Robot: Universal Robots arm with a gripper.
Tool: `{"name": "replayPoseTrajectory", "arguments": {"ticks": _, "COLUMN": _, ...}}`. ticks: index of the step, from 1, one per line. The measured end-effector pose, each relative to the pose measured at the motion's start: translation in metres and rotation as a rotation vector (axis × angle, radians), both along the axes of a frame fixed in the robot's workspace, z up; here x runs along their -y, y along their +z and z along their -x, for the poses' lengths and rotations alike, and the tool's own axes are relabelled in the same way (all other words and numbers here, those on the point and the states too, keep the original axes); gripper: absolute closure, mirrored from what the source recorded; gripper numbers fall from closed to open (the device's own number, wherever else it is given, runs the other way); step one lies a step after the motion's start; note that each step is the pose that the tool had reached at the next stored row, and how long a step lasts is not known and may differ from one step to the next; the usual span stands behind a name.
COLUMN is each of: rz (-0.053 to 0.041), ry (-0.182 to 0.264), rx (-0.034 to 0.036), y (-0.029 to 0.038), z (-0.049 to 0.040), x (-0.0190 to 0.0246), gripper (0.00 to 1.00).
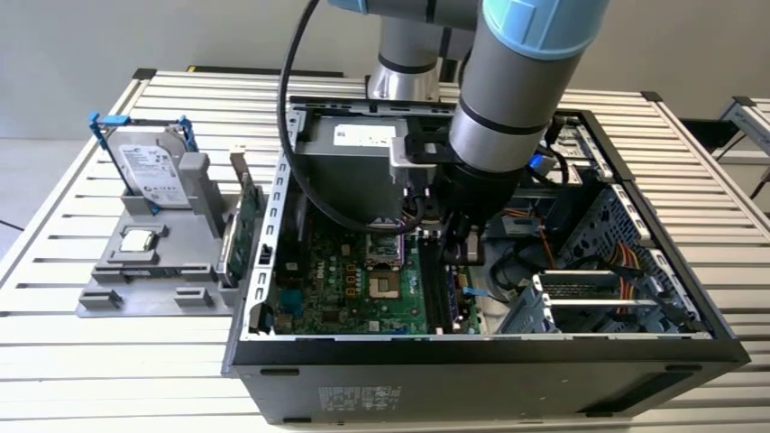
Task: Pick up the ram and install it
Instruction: 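Press down the ram until it locks into place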
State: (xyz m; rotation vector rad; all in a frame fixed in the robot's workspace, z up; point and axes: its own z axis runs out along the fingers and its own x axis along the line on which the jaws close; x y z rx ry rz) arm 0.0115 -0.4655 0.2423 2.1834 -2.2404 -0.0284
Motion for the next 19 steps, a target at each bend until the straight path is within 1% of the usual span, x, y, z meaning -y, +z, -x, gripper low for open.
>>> {"name": "replayPoseTrajectory", "arguments": {"ticks": 2, "rz": 0.0001, "ry": 0.002, "rx": -0.001, "y": 0.0001, "z": -0.0033, "x": 0.0, "gripper": 1.0}}
{"name": "replayPoseTrajectory", "arguments": {"ticks": 5, "rz": 0.0003, "ry": 0.005, "rx": -0.0011, "y": -0.0012, "z": -0.0037, "x": -0.0003, "gripper": 1.0}}
{"name": "replayPoseTrajectory", "arguments": {"ticks": 11, "rz": 0.0002, "ry": 0.006, "rx": -0.0011, "y": -0.0115, "z": -0.004, "x": -0.0003, "gripper": 1.0}}
{"name": "replayPoseTrajectory", "arguments": {"ticks": 13, "rz": 0.0015, "ry": 0.006, "rx": -0.0014, "y": -0.0145, "z": -0.0041, "x": -0.0002, "gripper": 1.0}}
{"name": "replayPoseTrajectory", "arguments": {"ticks": 14, "rz": -0.0003, "ry": 0.006, "rx": -0.0011, "y": -0.0171, "z": -0.0042, "x": -0.0004, "gripper": 1.0}}
{"name": "replayPoseTrajectory", "arguments": {"ticks": 16, "rz": 0.001, "ry": 0.006, "rx": -0.0013, "y": -0.0201, "z": -0.0044, "x": -0.0003, "gripper": 1.0}}
{"name": "replayPoseTrajectory", "arguments": {"ticks": 19, "rz": 0.001, "ry": 0.006, "rx": -0.0013, "y": -0.0227, "z": -0.0049, "x": -0.0002, "gripper": 1.0}}
